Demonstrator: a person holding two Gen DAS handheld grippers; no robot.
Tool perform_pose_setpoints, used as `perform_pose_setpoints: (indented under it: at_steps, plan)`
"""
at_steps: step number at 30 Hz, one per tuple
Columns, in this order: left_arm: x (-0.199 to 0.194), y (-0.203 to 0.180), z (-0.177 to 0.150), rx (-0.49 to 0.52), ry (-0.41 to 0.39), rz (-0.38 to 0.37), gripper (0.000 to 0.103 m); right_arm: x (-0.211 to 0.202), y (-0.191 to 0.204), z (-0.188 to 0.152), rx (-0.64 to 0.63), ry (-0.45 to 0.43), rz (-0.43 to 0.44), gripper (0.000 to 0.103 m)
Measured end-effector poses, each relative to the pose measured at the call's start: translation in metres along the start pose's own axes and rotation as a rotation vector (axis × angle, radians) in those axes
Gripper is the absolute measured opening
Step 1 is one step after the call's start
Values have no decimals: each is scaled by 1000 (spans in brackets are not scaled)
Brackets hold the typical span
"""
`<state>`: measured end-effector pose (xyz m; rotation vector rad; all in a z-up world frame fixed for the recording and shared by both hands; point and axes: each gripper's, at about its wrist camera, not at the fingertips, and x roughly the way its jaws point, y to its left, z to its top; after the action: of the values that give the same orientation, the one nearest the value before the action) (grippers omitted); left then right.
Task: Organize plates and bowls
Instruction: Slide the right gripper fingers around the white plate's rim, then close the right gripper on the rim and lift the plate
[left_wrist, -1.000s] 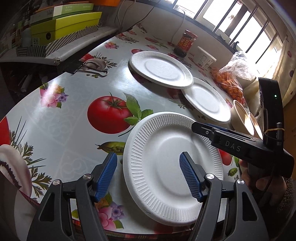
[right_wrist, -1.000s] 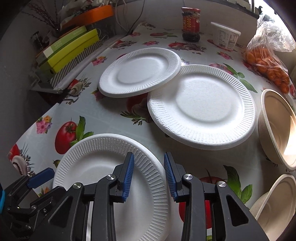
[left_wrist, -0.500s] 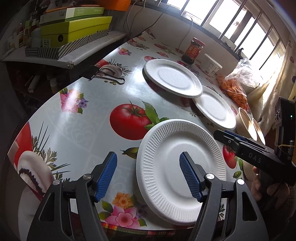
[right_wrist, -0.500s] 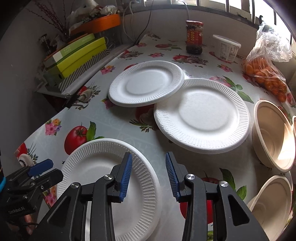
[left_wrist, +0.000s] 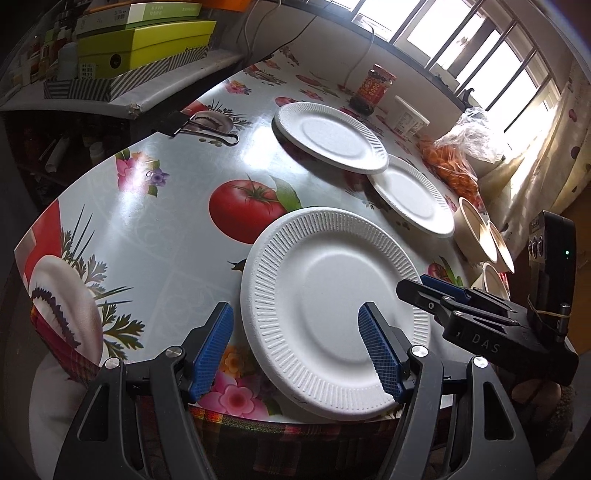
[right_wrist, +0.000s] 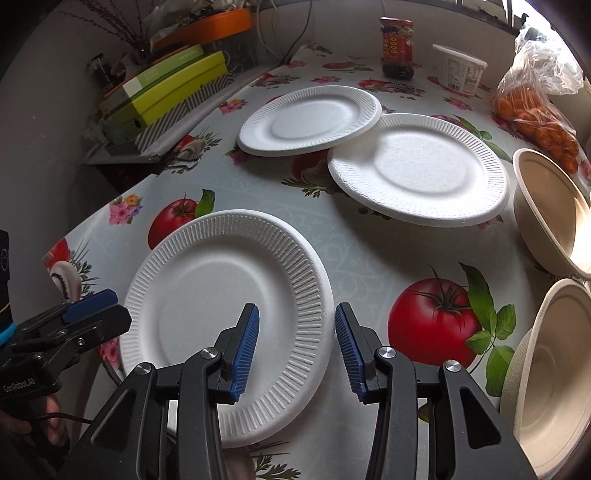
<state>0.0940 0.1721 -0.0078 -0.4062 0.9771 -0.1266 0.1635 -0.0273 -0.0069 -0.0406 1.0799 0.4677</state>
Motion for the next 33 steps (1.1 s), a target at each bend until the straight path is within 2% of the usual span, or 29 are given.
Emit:
perform_pose_setpoints:
  at_steps: [10, 18, 28, 30, 33]
  plan:
    - [10, -1, 15, -2, -4, -6, 71, 14, 14, 20, 9, -16, 31, 42]
    - [12, -3, 24, 24, -11, 11, 71, 22, 20, 29, -3, -22, 11, 42]
    - [-6, -1, 56, 46, -63, 77, 71, -14, 8, 62, -56, -103, -32, 43]
    - [-9, -2, 68, 43, -78, 70, 71, -24, 3, 74, -72, -115, -26, 44]
    - [-9, -4, 87, 38, -95, 74, 71, -38, -7, 94, -106, -139, -14, 51]
